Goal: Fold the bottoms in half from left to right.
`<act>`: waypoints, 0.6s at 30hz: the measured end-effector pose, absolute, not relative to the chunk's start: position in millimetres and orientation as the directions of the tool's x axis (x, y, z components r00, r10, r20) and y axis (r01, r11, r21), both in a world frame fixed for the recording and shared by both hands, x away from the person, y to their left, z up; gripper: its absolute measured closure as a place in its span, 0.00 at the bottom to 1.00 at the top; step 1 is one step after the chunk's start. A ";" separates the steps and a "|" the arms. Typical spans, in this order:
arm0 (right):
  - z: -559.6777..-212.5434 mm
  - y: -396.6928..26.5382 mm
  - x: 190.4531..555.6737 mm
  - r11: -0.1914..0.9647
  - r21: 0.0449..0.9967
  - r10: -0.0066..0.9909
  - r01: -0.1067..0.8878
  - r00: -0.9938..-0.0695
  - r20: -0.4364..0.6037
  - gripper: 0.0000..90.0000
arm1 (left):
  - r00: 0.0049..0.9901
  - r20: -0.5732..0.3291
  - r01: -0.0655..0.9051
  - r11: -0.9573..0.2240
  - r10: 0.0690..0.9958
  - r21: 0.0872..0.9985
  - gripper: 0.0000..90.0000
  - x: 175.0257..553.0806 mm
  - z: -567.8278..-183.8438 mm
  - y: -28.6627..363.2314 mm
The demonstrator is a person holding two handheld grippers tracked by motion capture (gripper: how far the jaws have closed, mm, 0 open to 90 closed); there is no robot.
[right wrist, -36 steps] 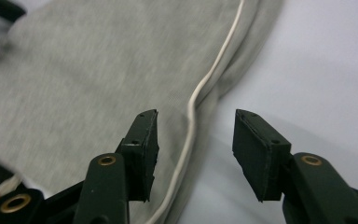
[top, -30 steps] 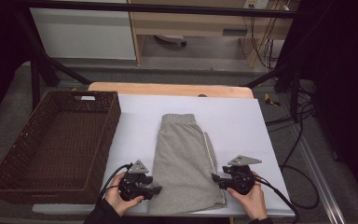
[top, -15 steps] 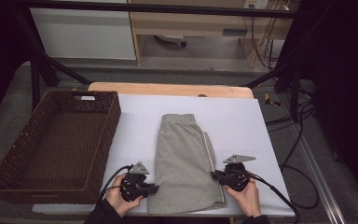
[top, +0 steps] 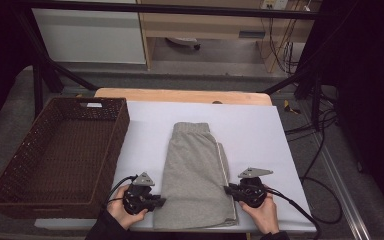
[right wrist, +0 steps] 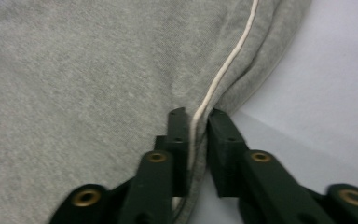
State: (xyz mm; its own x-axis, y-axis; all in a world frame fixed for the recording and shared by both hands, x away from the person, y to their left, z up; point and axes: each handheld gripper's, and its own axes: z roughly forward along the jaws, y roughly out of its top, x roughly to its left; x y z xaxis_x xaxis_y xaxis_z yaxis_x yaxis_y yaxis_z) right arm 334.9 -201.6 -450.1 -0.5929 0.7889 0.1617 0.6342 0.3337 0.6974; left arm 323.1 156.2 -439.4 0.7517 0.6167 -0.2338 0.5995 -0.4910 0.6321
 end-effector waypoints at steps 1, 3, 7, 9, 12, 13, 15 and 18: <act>-450.9 -201.9 335.4 0.339 0.704 0.791 0.624 -0.595 0.146 0.71 | 0.751 -0.221 0.593 -0.488 0.622 0.641 0.75 323.5 -439.3 156.3; -451.6 -203.0 336.3 0.338 0.717 0.788 0.610 -0.600 0.139 0.64 | 0.745 -0.214 0.591 -0.476 0.632 0.652 0.66 324.3 -438.9 156.4; -451.6 -205.0 338.0 0.341 0.732 0.786 0.590 -0.605 0.122 0.52 | 0.745 -0.217 0.588 -0.468 0.630 0.660 0.51 326.6 -439.3 156.4; -450.7 -205.5 338.2 0.337 0.737 0.792 0.586 -0.600 0.114 0.45 | 0.749 -0.214 0.583 -0.471 0.627 0.662 0.43 328.0 -438.8 156.6; -448.9 -206.8 339.1 0.325 0.757 0.788 0.567 -0.604 0.115 0.34 | 0.755 -0.211 0.572 -0.465 0.621 0.676 0.35 329.6 -436.8 156.7; -448.1 -206.9 339.3 0.316 0.761 0.790 0.567 -0.601 0.121 0.30 | 0.759 -0.210 0.568 -0.470 0.616 0.676 0.31 330.4 -435.7 156.8; -446.9 -207.3 339.6 0.307 0.769 0.787 0.560 -0.604 0.126 0.25 | 0.765 -0.210 0.562 -0.470 0.609 0.681 0.26 331.6 -434.1 156.7; -445.4 -208.3 340.4 0.296 0.773 0.789 0.561 -0.600 0.133 0.15 | 0.771 -0.202 0.554 -0.479 0.605 0.681 0.19 333.1 -432.7 155.9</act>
State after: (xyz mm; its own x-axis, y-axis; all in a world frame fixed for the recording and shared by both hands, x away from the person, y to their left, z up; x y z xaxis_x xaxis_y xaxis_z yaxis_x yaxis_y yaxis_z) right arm 340.4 -208.3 -445.4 -0.5997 0.7891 0.1331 0.5608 0.2957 0.7734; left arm 333.1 155.9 -432.7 0.7705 0.6046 -0.2018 0.5543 -0.4792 0.6805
